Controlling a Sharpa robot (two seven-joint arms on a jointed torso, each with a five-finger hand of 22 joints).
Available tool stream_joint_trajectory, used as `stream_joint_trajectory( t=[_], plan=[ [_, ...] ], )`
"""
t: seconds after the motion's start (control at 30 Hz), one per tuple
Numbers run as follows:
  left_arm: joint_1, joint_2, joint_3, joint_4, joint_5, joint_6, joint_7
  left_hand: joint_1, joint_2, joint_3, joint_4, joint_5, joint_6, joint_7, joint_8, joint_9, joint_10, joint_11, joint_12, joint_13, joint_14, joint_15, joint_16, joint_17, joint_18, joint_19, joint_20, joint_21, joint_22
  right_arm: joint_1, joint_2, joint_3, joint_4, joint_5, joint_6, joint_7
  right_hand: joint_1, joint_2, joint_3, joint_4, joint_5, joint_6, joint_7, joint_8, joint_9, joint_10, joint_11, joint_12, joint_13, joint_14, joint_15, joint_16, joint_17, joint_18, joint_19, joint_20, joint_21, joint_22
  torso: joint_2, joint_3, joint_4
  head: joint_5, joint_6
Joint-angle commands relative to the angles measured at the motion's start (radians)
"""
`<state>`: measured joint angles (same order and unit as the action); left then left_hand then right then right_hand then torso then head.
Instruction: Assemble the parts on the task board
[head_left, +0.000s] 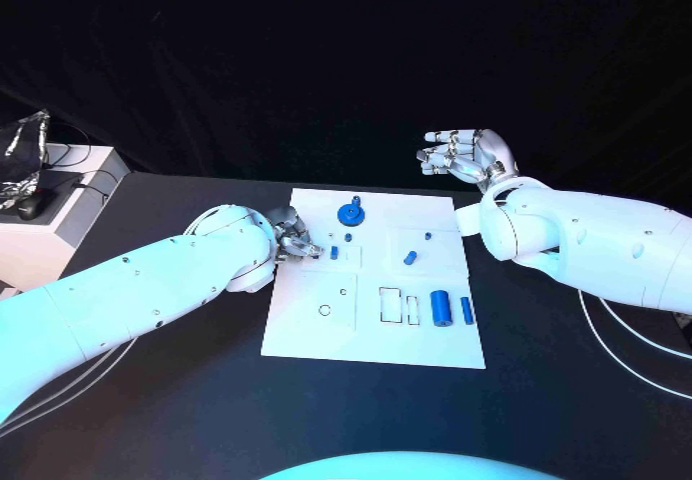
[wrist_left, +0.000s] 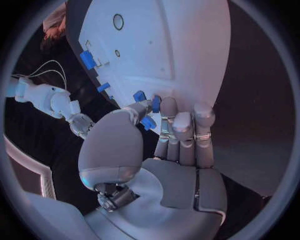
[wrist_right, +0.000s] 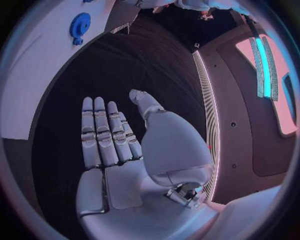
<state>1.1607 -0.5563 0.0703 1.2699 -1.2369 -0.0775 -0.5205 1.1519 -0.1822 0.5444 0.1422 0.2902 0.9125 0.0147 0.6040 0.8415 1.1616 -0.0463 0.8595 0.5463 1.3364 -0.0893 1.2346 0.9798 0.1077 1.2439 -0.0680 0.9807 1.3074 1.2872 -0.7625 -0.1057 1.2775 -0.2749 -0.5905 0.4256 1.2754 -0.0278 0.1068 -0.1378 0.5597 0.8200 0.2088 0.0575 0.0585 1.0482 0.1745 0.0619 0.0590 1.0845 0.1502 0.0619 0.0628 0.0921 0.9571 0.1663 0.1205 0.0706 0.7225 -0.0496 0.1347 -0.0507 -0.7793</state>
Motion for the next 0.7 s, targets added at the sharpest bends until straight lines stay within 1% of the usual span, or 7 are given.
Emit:
stream_joint_trajectory(
  t=[0.03, 0.2, 0.23, 0.3, 0.43, 0.57, 0.7],
  plan=[
    [-0.013, -0.003, -0.01, -0.009, -0.017, 0.036, -0.032, 0.026, 0.016, 0.078, -0.068, 0.004, -0.009, 0.001, 0.0, 0.002, -0.002, -0.001, 0.0, -0.002, 0.007, 0.0, 0.005, 0.003, -0.014, 0.005, 0.002, 0.007, 0.064, 0.0, 0.0, 0.0, 0.001, -0.004, 0.016, 0.008, -0.007, 0.006, 0.003, 0.0, 0.006, -0.007, 0.017, -0.003, -0.001, -0.007, -0.002, -0.001, -0.001, -0.008, 0.001, -0.002, -0.002, -0.002, -0.008, -0.002, -0.001, 0.0, 0.0, 0.0002, 0.0004, 0.0, -0.001],
    [-0.013, -0.003, -0.01, -0.009, -0.019, 0.037, -0.034, 0.019, 0.02, 0.095, -0.078, 0.004, -0.014, 0.002, 0.007, 0.008, -0.001, 0.0, -0.001, -0.002, 0.008, 0.001, 0.007, 0.007, -0.012, 0.005, 0.004, 0.01, 0.066, -0.001, 0.001, 0.0, 0.001, -0.004, 0.016, 0.008, -0.007, 0.006, 0.003, 0.0, 0.006, -0.007, 0.017, -0.003, -0.001, -0.007, -0.002, -0.001, -0.001, -0.008, 0.001, -0.002, -0.002, -0.002, -0.008, -0.002, -0.001, 0.0, 0.0, 0.0006, -0.0001, 0.0, -0.001],
    [-0.013, -0.003, -0.01, -0.009, -0.02, 0.037, -0.034, 0.013, 0.021, 0.102, -0.086, 0.004, -0.015, 0.002, 0.01, 0.01, 0.0, 0.0, 0.0, -0.001, 0.008, 0.001, 0.007, 0.009, -0.01, 0.005, 0.006, 0.011, 0.068, -0.001, 0.001, 0.0, 0.001, -0.004, 0.016, 0.008, -0.007, 0.006, 0.003, 0.0, 0.006, -0.007, 0.017, -0.003, -0.001, -0.007, -0.002, -0.001, -0.001, -0.008, 0.001, -0.002, -0.002, -0.002, -0.008, -0.002, -0.001, 0.0, 0.0, 0.0006, -0.0001, 0.0, -0.001],
    [-0.013, -0.003, -0.01, -0.009, -0.023, 0.037, -0.035, 0.014, 0.022, 0.103, -0.086, 0.004, -0.016, 0.002, 0.01, 0.01, 0.0, -0.001, 0.0, -0.001, 0.009, 0.001, 0.008, 0.01, -0.01, 0.005, 0.006, 0.011, 0.068, -0.001, 0.001, 0.0, 0.001, -0.004, 0.016, 0.008, -0.007, 0.006, 0.003, 0.0, 0.006, -0.007, 0.017, -0.003, -0.001, -0.007, -0.002, -0.001, -0.001, -0.008, 0.001, -0.002, -0.002, -0.002, -0.008, -0.002, -0.001, 0.0, 0.0, 0.0007, 0.0004, 0.0, -0.001],
    [-0.013, -0.003, -0.01, -0.01, -0.03, 0.042, -0.037, 0.018, 0.026, 0.11, -0.092, 0.004, -0.017, 0.004, 0.012, 0.012, 0.001, 0.0, -0.001, -0.002, 0.01, 0.001, 0.009, 0.014, -0.01, 0.006, 0.007, 0.013, 0.068, -0.001, 0.001, 0.0, 0.0, -0.004, 0.017, 0.008, -0.007, 0.006, 0.003, 0.0, 0.006, -0.007, 0.017, -0.003, -0.001, -0.007, -0.002, -0.001, -0.001, -0.008, 0.001, -0.002, -0.002, -0.002, -0.008, -0.002, -0.001, 0.0, 0.0, 0.0007, -0.0007, 0.001, -0.001],
    [-0.013, -0.003, -0.01, -0.009, -0.033, 0.055, -0.038, 0.02, 0.025, 0.12, -0.098, 0.004, -0.02, 0.006, 0.016, 0.016, 0.003, 0.0, -0.003, -0.003, 0.011, 0.001, 0.012, 0.019, -0.008, 0.007, 0.009, 0.015, 0.069, -0.001, 0.001, 0.0, 0.0, -0.004, 0.017, 0.008, -0.007, 0.006, 0.003, 0.0, 0.006, -0.007, 0.017, -0.003, -0.001, -0.007, -0.002, -0.001, -0.001, -0.008, 0.001, -0.002, -0.002, -0.002, -0.008, -0.002, -0.001, 0.0, 0.0, 0.0009, -0.0002, 0.0, -0.002],
    [-0.013, -0.003, -0.01, -0.007, -0.034, 0.071, -0.04, 0.025, 0.017, 0.138, -0.106, 0.006, -0.018, 0.009, 0.014, 0.014, 0.006, 0.001, -0.006, -0.004, 0.012, 0.002, 0.013, 0.025, -0.005, 0.007, 0.012, 0.019, 0.072, -0.001, 0.001, 0.0, 0.0, -0.004, 0.017, 0.008, -0.007, 0.006, 0.003, 0.0, 0.006, -0.007, 0.017, -0.003, -0.001, -0.007, -0.002, -0.001, -0.001, -0.008, 0.001, -0.002, -0.002, -0.002, -0.008, -0.002, -0.001, 0.0, 0.0, 0.0012, -0.0002, 0.001, -0.003]
  ],
)
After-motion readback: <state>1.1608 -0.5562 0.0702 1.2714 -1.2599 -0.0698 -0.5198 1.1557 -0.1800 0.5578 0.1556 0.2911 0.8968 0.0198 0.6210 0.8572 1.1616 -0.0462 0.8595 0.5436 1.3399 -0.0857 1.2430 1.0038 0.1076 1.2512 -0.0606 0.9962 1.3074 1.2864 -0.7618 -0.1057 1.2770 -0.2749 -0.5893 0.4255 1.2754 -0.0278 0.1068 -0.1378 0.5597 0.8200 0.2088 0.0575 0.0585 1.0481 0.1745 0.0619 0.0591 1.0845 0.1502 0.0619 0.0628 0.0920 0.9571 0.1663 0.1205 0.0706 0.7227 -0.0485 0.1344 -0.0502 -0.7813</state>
